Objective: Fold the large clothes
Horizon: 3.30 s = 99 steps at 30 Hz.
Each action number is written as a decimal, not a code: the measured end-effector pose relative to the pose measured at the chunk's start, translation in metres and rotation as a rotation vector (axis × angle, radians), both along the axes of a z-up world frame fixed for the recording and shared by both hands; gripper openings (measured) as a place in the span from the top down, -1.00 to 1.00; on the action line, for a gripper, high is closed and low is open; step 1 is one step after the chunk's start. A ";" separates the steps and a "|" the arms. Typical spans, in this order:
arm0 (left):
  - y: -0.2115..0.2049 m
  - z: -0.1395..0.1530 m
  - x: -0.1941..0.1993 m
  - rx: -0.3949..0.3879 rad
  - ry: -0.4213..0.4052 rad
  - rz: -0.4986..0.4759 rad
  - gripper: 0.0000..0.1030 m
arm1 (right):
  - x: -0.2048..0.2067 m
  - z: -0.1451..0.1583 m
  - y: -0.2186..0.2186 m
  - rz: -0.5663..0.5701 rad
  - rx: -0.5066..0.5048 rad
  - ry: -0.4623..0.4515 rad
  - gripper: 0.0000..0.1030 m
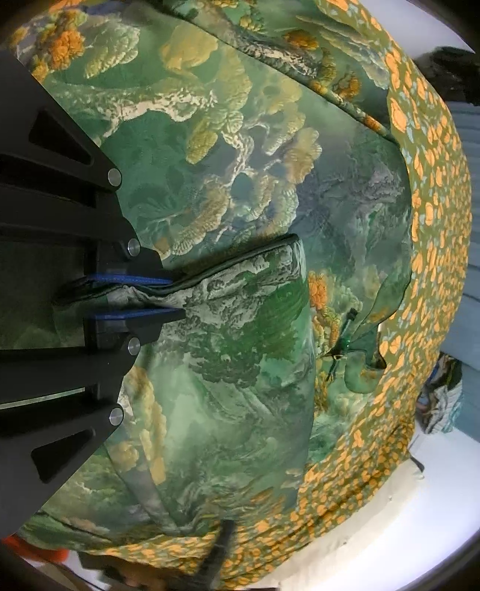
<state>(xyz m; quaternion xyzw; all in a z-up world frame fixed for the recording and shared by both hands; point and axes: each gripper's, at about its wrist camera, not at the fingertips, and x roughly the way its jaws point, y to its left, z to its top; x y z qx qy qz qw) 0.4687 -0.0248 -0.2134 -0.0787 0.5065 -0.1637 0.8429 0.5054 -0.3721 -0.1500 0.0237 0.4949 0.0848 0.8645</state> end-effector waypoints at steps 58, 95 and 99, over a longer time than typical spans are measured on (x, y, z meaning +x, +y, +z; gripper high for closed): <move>0.402 -0.013 -0.095 -0.356 0.037 0.980 -0.72 | -0.234 0.027 0.138 -0.028 0.116 -0.147 -0.26; 0.000 0.060 -0.097 0.447 -0.261 -0.119 -0.50 | -0.226 0.040 0.087 -0.112 0.181 -0.224 -0.26; 0.044 0.071 -0.124 0.325 -0.219 0.002 -0.58 | -0.160 0.043 0.101 -0.030 0.339 -0.162 -0.26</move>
